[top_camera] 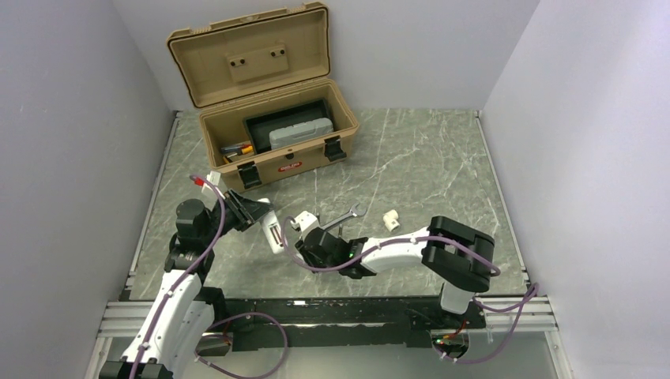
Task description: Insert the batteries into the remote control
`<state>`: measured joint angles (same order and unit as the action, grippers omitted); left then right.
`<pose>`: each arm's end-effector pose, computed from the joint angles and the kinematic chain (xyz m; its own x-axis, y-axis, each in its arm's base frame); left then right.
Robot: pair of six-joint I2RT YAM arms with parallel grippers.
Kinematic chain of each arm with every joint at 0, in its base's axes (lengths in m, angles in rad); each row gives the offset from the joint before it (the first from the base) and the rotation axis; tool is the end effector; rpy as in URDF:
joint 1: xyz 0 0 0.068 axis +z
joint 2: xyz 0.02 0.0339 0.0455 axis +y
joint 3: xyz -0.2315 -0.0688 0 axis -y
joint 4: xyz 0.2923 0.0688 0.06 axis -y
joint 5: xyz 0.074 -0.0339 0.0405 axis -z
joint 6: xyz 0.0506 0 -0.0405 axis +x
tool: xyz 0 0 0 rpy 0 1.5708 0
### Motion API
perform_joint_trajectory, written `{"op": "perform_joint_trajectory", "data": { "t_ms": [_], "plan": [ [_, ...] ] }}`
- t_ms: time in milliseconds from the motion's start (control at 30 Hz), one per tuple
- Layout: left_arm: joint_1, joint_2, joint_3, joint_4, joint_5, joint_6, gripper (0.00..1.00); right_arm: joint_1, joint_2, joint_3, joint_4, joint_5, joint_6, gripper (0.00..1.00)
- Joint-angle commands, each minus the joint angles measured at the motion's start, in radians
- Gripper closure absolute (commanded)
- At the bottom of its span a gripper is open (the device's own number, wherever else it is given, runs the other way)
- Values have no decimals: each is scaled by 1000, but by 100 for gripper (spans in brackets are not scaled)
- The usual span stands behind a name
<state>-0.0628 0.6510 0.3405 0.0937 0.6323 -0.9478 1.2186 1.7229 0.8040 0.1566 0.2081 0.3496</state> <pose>0.2423 -0.0452 0.1969 -0.6342 -0.6165 -0.4666 0.1913 0.4596 -0.8673 0.1373 0.3432 0.0611 -0.5207 -0.4453 -0.7284 -0.7328 0.6709 0.1137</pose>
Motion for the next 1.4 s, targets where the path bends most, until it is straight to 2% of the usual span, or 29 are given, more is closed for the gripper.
{"op": "perform_joint_trajectory", "data": {
  "t_ms": [0, 200, 367, 467, 567, 700, 867, 1000, 1100, 1233, 1367],
  "plan": [
    [7, -6, -2, 52, 24, -3, 100, 39, 69, -26, -197, -12, 61, 64],
    [9, -9, -7, 52, 26, -5, 100, 55, 71, -29, -229, 14, 83, 67],
    [11, -11, -8, 49, 24, -3, 100, 66, 56, -48, -207, -18, 89, 84],
    [13, -10, -7, 50, 24, -3, 100, 67, 35, -64, -189, -24, 99, 89],
    [14, -6, -6, 51, 24, -3, 100, 65, 2, -71, -187, -1, 107, 99],
    [17, 2, 2, 53, 26, -1, 100, 65, -81, -59, -247, 67, 108, 100],
    [21, 8, 7, 58, 27, 0, 100, 66, -175, 18, -483, 210, 110, 100],
    [27, 7, 11, 55, 31, 1, 100, 64, -187, 99, -711, 348, 144, 100],
    [30, 8, 19, 44, 32, 9, 100, 58, -147, 160, -907, 471, 207, 100],
    [32, 9, 24, 45, 36, 9, 100, 49, -69, 234, -1055, 547, 296, 100],
    [35, 10, 28, 37, 38, 14, 100, 41, 66, 337, -1272, 649, 461, 100]
  ]
}}
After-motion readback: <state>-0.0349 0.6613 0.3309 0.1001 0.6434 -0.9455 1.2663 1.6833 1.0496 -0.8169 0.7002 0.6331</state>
